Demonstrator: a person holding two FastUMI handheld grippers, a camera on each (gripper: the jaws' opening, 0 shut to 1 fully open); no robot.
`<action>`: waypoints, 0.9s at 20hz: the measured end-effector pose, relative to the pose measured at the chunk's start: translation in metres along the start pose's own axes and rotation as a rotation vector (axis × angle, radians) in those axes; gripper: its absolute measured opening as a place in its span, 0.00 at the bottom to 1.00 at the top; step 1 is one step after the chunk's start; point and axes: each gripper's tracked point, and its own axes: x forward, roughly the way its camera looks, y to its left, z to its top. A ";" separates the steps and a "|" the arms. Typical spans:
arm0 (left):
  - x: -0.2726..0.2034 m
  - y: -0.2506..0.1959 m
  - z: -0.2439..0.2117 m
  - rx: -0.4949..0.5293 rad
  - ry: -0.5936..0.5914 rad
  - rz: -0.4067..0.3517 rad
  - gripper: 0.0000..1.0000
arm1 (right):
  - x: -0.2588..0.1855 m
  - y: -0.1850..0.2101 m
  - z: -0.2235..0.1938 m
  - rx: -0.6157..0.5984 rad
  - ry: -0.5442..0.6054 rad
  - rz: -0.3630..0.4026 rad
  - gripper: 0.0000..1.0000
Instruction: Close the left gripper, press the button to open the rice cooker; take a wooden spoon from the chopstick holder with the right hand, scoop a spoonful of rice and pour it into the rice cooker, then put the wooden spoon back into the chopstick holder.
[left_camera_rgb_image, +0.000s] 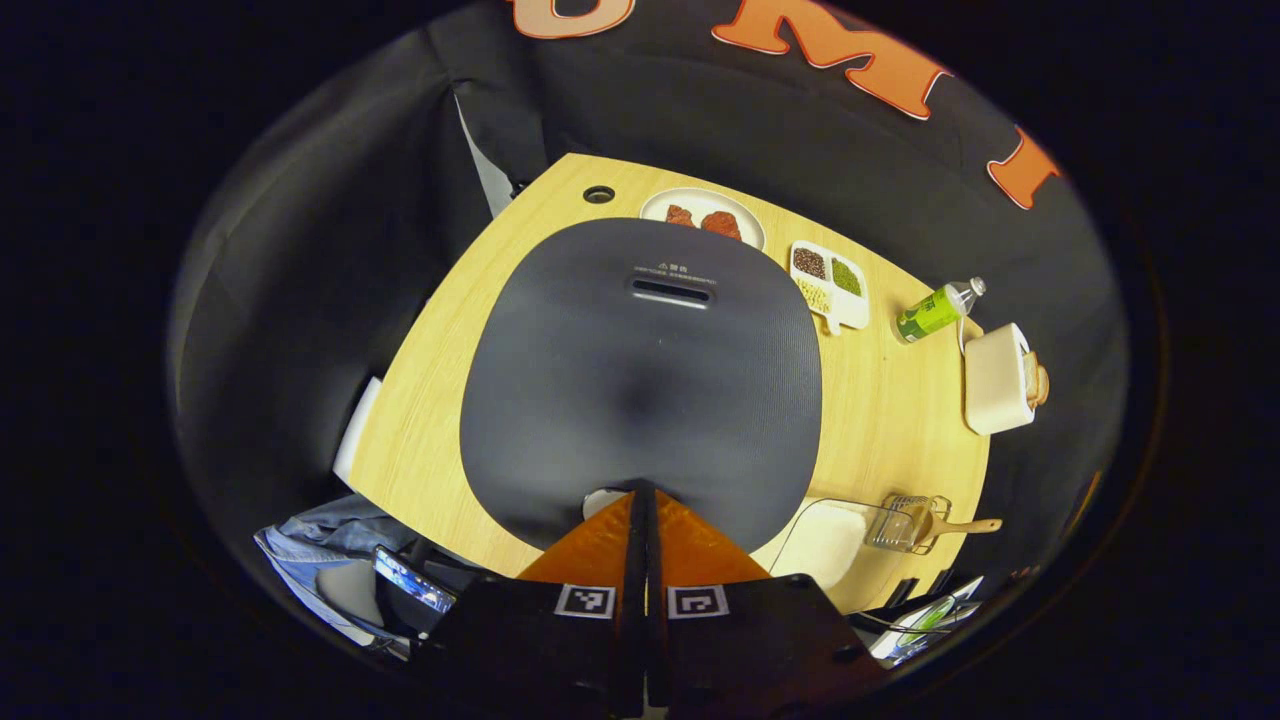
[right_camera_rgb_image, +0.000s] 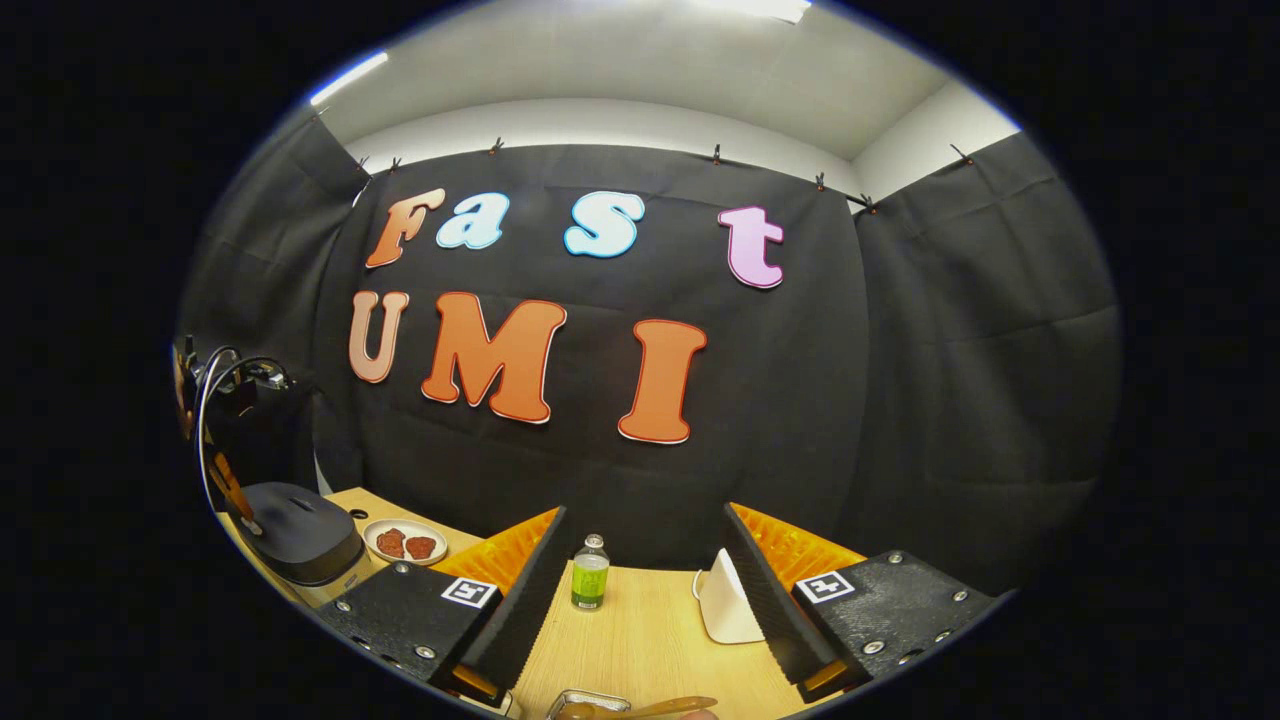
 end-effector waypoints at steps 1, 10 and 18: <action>0.003 0.002 -0.001 -0.004 0.009 0.002 0.06 | -0.001 0.001 -0.001 -0.004 0.002 -0.001 0.93; 0.007 0.001 -0.004 0.045 -0.033 0.034 0.06 | -0.005 0.004 -0.030 -0.030 0.091 0.003 0.91; -0.089 -0.020 0.051 0.231 -0.631 0.316 0.07 | -0.002 0.011 -0.051 -0.079 0.144 0.033 0.91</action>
